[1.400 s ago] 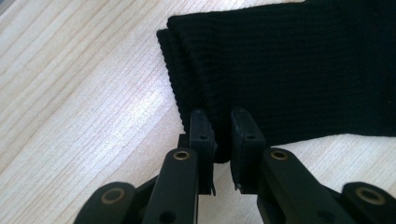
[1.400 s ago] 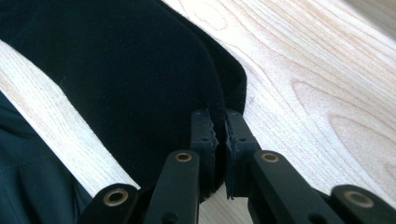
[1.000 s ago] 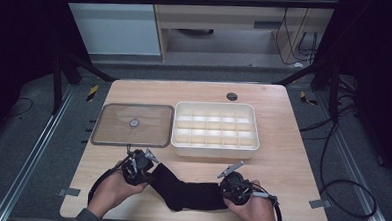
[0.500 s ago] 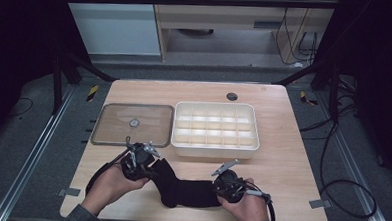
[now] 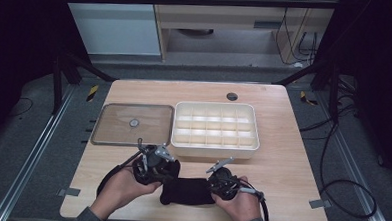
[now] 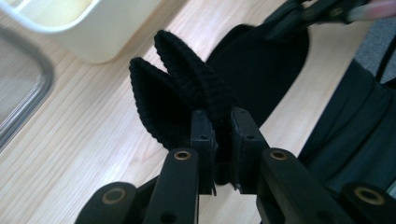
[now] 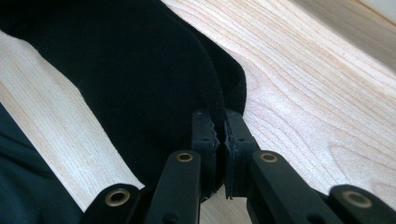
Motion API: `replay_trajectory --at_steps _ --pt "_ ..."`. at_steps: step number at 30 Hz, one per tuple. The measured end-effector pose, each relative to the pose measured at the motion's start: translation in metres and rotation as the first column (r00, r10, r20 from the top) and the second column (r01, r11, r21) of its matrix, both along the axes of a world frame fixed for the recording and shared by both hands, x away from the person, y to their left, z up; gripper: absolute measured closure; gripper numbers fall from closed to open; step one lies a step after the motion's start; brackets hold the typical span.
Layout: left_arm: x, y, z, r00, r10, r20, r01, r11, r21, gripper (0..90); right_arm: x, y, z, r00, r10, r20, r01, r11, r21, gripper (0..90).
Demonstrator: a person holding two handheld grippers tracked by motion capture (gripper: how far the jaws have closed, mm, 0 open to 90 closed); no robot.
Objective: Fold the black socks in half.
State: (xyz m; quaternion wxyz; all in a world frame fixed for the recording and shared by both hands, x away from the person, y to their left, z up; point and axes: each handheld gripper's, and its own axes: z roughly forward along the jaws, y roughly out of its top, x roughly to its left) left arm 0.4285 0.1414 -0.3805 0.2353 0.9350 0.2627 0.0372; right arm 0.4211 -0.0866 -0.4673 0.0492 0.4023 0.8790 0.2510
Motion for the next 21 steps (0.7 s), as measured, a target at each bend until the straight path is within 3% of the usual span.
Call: replay_trajectory --at_steps 10,16,21 --pt "-0.015 -0.032 -0.003 0.9967 -0.080 0.012 0.080 0.9968 -0.008 81.0 0.003 -0.003 -0.005 0.9995 -0.025 -0.016 0.026 0.999 0.029 85.3" --pt "-0.019 -0.043 -0.008 0.9952 -0.097 0.012 0.097 0.9951 -0.019 80.9 0.005 -0.005 -0.007 0.9990 -0.040 -0.021 0.041 0.998 0.053 84.9" --pt "-0.020 -0.052 -0.017 0.9943 -0.107 0.008 0.107 0.9943 0.003 80.9 0.005 -0.006 -0.007 0.9987 -0.047 -0.018 0.049 0.997 0.068 82.3"
